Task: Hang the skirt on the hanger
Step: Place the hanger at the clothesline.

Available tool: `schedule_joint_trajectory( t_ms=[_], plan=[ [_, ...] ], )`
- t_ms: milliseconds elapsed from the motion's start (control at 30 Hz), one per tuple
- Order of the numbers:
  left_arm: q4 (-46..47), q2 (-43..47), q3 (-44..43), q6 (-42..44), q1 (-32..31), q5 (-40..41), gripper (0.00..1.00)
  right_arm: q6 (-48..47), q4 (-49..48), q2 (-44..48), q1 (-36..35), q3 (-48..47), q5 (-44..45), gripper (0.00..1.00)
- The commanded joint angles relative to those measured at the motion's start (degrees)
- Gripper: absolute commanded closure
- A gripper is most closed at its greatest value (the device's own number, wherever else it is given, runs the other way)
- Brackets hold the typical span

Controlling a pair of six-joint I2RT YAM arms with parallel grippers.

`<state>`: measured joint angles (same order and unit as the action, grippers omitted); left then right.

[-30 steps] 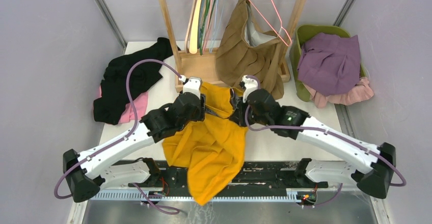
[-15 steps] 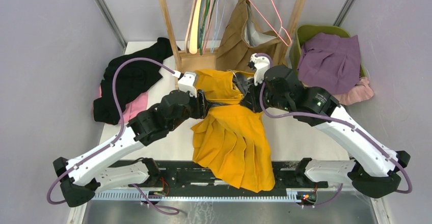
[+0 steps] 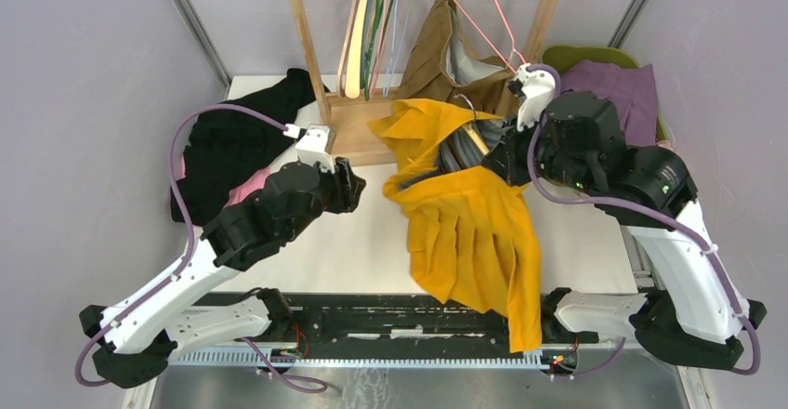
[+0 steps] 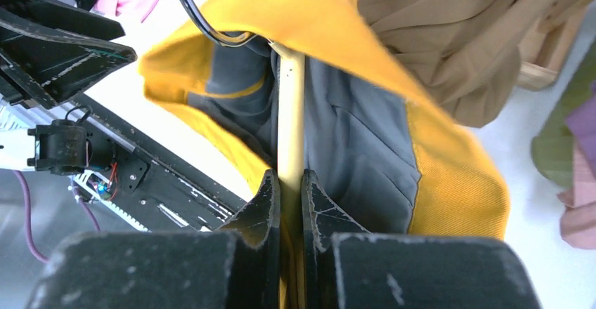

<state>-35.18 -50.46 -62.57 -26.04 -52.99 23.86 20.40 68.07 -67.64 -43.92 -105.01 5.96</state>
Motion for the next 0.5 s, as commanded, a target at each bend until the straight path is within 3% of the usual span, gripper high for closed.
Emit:
schedule_joint_trajectory(
  t_ms=[0,233,467],
  plan=[
    [-4.48,0.86,-3.09,0.54,0.91,4.03,0.45,-1.47,-2.43,-0.57,1.17,-6.04,2.68,0.99],
    [-0.82,-1.96,-5.86,1.63,0.93,0.73,0.45,-0.18,-6.84,-1.05,2.03,-3.18,0.73,0.99],
    [-1.25,-1.66,-4.96,2.05,0.94,1.67,0.45,-0.62,-4.41,-8.69,4.08,-15.14,-0.55,0.99]
  ],
)
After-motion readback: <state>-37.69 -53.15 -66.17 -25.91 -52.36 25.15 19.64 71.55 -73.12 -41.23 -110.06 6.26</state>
